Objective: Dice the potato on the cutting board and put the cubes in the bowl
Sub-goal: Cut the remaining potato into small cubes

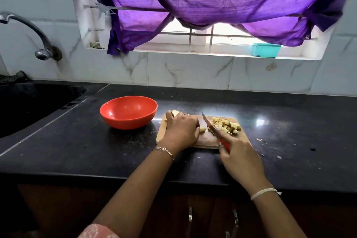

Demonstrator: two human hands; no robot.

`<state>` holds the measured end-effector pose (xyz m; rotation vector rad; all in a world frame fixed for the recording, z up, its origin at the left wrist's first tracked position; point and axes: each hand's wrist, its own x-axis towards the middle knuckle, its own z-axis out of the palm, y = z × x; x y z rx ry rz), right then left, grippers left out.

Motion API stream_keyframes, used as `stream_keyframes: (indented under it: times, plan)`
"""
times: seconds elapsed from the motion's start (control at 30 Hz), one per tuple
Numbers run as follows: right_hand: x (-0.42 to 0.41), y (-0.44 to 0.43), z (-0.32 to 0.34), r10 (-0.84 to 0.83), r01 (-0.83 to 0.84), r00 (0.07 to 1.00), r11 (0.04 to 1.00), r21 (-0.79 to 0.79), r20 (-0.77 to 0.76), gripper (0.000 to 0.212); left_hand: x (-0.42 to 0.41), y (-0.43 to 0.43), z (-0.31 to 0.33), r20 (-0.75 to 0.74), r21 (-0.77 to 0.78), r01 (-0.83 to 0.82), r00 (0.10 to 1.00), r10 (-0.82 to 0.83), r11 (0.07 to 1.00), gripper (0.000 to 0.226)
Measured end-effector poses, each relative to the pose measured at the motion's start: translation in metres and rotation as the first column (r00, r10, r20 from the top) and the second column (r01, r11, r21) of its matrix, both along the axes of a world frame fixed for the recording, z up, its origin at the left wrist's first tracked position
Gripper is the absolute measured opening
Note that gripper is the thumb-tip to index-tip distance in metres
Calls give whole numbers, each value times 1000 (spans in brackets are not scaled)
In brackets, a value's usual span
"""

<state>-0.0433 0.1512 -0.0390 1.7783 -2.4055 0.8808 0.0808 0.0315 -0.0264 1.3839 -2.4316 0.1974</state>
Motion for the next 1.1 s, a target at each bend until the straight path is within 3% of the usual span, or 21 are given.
stream_keyframes:
  times: [0.37,0.8,1.1]
  plan:
    - [-4,11,5,-3,19,987,995,97,-160,48,13,1,0,-39,-61,-24,999,22,998,30]
    - [3,20,-2,18,-20,991,1000,-17,-136,50,1,0,0,-178,-1,19,984,-19,1000,19]
    - [15,16,-1,-14,33,947,998,55,-322,59,-1,-4,0,-185,20,16,983,-12,1000,20]
